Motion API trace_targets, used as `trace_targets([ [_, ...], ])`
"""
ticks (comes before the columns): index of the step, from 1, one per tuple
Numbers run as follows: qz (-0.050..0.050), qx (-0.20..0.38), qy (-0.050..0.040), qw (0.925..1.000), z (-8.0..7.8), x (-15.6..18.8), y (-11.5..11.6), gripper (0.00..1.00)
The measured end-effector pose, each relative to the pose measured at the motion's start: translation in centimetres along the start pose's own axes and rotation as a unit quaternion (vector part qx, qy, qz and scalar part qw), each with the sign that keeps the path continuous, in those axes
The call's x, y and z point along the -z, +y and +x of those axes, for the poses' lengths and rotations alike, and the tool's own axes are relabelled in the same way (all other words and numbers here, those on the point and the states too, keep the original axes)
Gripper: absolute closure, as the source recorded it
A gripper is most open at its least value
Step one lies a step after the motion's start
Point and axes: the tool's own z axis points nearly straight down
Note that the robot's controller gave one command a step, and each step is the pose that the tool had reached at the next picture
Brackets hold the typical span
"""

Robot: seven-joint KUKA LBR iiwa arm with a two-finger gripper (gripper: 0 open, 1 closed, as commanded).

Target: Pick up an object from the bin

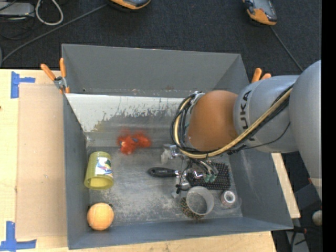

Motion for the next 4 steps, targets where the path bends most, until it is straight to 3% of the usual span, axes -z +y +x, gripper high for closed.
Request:
trace_targets([
  [1, 0.0, 0.011, 0.0014, 0.9999, -1.6, 0.3, -5.1, 0.0],
  [2, -0.002, 0.009, 0.0009, 1.0, -1.6, 0.3, -8.6, 0.0],
  [3, -0.007, 0.088, -0.001, 0.9961, -0.9, 0.3, -12.5, 0.0],
  [4, -0.004, 0.086, -0.0033, 0.9963, 3.6, 0.6, -13.2, 0.0],
])
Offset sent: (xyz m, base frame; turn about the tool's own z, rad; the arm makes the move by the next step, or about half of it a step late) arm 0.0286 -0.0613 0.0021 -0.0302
